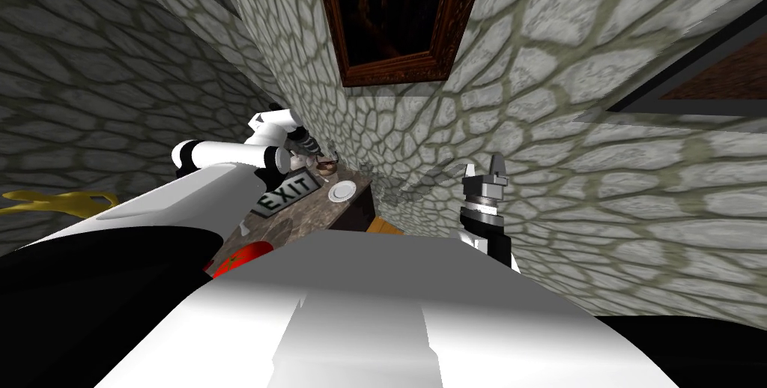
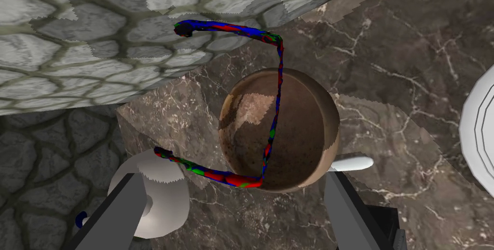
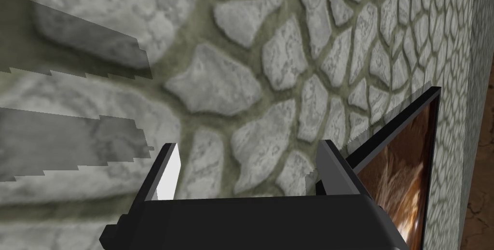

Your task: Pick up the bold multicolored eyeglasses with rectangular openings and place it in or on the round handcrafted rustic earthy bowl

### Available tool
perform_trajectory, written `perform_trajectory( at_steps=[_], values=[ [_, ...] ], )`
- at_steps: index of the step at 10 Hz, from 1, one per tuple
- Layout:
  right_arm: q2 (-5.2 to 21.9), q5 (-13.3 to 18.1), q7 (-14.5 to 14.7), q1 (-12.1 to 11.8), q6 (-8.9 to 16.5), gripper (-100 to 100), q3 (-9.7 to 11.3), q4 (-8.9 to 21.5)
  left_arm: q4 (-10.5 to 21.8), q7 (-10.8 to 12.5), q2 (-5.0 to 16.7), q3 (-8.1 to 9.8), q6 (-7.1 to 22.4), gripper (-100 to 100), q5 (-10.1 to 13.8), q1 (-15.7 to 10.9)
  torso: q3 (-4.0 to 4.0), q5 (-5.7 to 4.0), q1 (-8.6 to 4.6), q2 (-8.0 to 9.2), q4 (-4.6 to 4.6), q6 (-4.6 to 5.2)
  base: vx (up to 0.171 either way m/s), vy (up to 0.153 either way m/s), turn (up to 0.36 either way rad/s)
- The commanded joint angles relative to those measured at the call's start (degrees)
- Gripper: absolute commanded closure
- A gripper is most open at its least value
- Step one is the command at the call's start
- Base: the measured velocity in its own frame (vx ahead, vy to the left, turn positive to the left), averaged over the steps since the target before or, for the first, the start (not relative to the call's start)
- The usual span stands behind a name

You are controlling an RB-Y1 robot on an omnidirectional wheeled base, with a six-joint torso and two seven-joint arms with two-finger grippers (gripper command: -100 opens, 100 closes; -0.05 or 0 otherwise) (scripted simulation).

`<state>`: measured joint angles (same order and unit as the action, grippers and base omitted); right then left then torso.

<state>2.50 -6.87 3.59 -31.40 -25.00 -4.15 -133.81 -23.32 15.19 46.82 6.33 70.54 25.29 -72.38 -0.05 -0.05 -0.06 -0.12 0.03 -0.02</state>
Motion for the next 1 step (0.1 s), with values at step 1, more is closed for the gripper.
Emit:
perform_trajectory(
  at_steps=[1],
  values=[
    [0.0,0.0,0.0,0.0,0.0,0,0.0,0.0,0.0,0.0,0.0,0.0,0.0,0,0.0,0.0,0.0,0.0,0.0,0.0,0.0,0.0,0.0,0.0,0.0]
  ],
)
